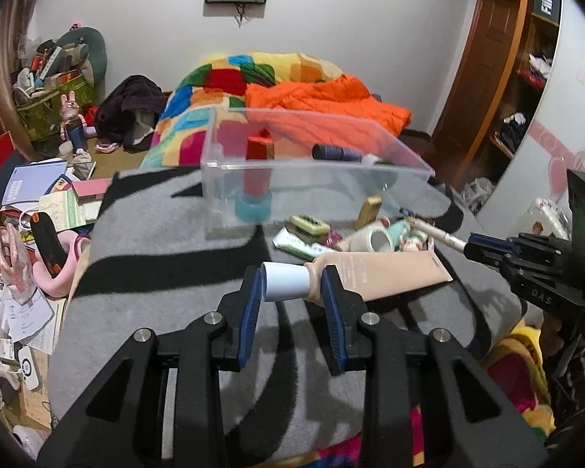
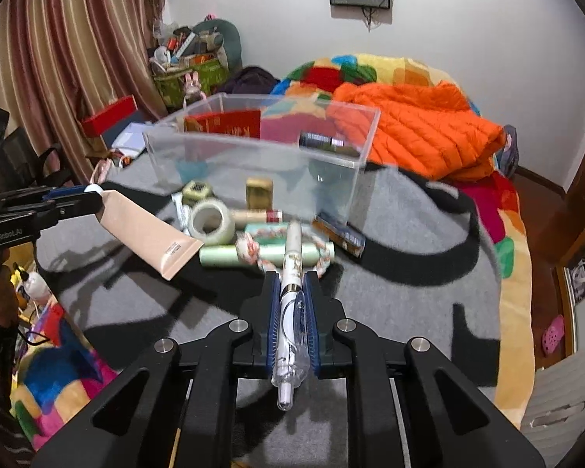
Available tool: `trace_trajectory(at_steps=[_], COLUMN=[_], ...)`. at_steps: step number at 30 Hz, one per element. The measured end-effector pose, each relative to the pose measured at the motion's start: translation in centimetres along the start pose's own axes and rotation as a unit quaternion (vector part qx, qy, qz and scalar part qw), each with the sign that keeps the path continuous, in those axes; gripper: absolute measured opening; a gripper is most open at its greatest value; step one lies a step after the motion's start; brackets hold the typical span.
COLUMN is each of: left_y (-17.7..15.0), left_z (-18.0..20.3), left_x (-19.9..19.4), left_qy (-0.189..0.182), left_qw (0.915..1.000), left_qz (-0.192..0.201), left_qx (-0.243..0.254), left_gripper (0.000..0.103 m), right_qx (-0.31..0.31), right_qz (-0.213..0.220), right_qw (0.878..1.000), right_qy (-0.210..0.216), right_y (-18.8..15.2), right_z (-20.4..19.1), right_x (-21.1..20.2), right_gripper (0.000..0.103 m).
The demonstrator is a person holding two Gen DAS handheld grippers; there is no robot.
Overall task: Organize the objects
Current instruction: 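Carry the beige tube and white pen into the clear box and release both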
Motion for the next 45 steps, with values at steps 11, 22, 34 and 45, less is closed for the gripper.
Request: trace_trajectory(at_steps=[11,22,34,45], left_y=[3.7,7.2,9.6,9.3], left_z=[-1.8,-4.1,-3.5,-1.4], left_x=[-0.6,2.0,6.6,8.1], left_qy=[0.003,0.044,0.085,0.085], left_qw=[0.9986,0.9969,0.9962,0.9959], left_qz=[0.041,0.036,-0.006,-0.023], left_qx=[-0.033,-0.055,-0.021,0.020], left_gripper=[0.032,0.032,0.032,0.032], right_qx=[-0.001,0.002,-0.014,-0.031], right_qz=[0.061,0.107,0.046,-0.015], right_qw=[0.998,0.994,0.999,0.999], right_qy=[-0.004,-0.007,0.002,0.001], right_y=[3.8,8.2,11.8,11.3], right_z=[0.0,0.3,-0.9,-1.0], right_x=[-2.7,-3.0,5.2,9.7], right_gripper=[0.010,0.010,0.010,0.010])
Point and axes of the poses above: each gripper's, at about its wrist camera, not at the fingertips, and x roughly the way its jaws point, z to its right, y to its top, the point moved 5 cm from there along x, roughly the way its jaws point, and after that the axes turned 5 degrees about -y, right-handed, at the moved point
